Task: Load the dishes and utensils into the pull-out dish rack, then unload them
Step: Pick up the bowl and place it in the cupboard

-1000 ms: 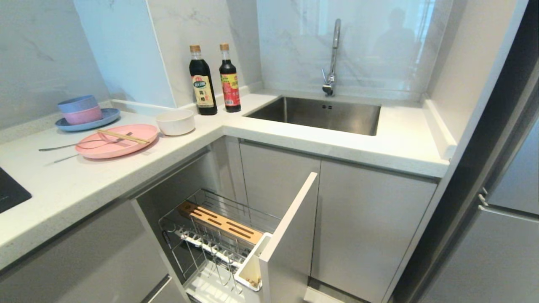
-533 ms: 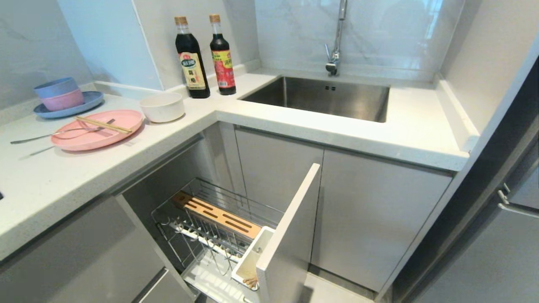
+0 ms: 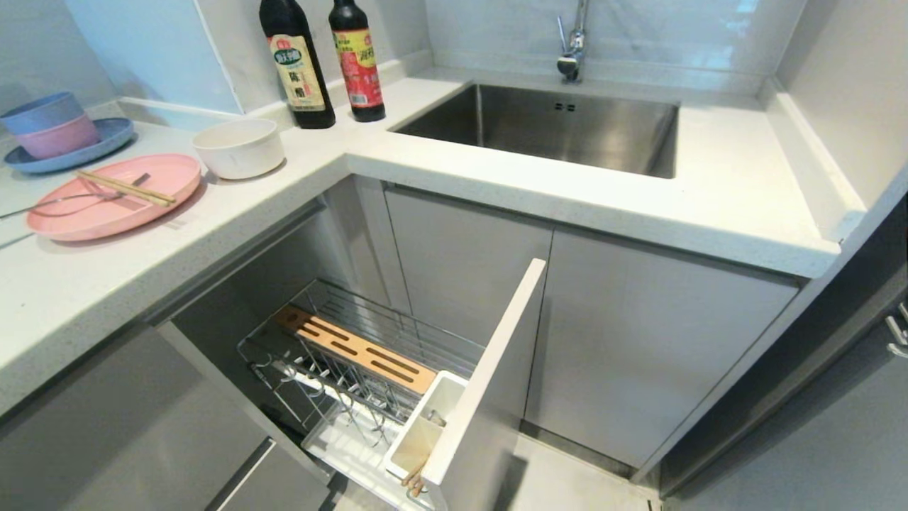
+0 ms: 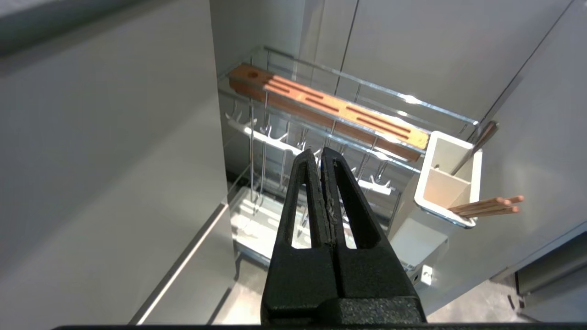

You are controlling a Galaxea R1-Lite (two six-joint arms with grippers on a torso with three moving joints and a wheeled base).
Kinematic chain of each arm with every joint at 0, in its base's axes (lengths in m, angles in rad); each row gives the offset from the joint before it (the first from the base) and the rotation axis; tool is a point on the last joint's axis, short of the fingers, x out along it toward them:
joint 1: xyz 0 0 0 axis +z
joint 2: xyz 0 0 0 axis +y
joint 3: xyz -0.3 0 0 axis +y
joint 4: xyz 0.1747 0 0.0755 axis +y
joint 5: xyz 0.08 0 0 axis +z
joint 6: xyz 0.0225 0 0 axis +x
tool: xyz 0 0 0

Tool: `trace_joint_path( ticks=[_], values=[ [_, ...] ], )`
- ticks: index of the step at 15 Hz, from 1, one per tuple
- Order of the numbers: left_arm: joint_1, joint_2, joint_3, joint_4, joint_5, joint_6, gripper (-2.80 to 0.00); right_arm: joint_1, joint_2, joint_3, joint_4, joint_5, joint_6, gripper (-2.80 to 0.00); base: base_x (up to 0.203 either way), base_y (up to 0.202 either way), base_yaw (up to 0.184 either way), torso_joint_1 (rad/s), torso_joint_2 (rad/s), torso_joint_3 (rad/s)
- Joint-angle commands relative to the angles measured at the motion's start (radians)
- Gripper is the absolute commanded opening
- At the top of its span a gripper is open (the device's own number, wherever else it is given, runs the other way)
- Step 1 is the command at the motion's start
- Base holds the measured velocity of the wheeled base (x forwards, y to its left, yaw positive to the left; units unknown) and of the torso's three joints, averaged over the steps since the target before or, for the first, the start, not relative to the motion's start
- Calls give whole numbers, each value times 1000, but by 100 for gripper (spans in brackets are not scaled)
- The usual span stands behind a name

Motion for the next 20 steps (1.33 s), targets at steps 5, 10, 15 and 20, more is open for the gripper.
trace_joint_path(
  ticks=[5,10,15,20],
  values=[
    [1,2,25,-1,1,-1,-280,2,0,2,0,0,0,-280,0,0,0,3,5,-197],
    [0,2,25,-1,2,-1,-280,0,0,2,0,0,0,-280,0,0,0,0,1,-198],
    [0,2,25,-2,2,-2,-280,0,0,2,0,0,0,-280,0,0,0,3,5,-198],
    [0,2,25,-2,2,-4,-280,1,0,2,0,0,0,-280,0,0,0,3,4,-122]
  ],
)
